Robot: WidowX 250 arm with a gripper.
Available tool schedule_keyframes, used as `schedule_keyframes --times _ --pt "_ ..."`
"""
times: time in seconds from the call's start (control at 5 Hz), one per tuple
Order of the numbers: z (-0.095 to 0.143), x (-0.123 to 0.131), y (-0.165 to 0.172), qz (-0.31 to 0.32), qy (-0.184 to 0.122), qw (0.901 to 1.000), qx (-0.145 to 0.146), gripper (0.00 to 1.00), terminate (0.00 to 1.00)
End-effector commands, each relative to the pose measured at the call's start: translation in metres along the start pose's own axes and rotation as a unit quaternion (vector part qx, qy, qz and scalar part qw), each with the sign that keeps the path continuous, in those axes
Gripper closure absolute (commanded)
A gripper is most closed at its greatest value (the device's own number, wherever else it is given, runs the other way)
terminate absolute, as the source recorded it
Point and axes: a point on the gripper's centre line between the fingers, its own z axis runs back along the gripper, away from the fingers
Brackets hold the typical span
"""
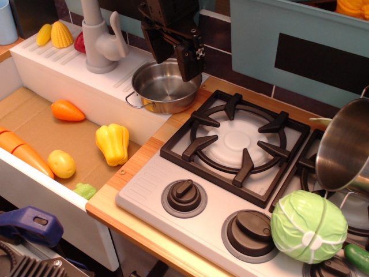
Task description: Put pot or pan on stove
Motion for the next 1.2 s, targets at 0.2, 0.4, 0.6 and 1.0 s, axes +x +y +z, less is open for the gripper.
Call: schedule_keyframes --times 0.2,0.4,0.6,1.0 --pt "-0.020 -0.003 0.001 0.008 -0.014 0.9997 -0.018 0.00 0.00" --pt "-0.036 -0.002 0.006 0.000 -0.028 0.9994 -0.019 0.00 0.00" --pt "-0.050 -0.006 0.008 0.001 -0.033 0.9992 -0.023 0.00 0.00" --pt "-0.056 -0.004 0.026 -0.017 -0.034 0.9993 -0.007 0.00 0.00"
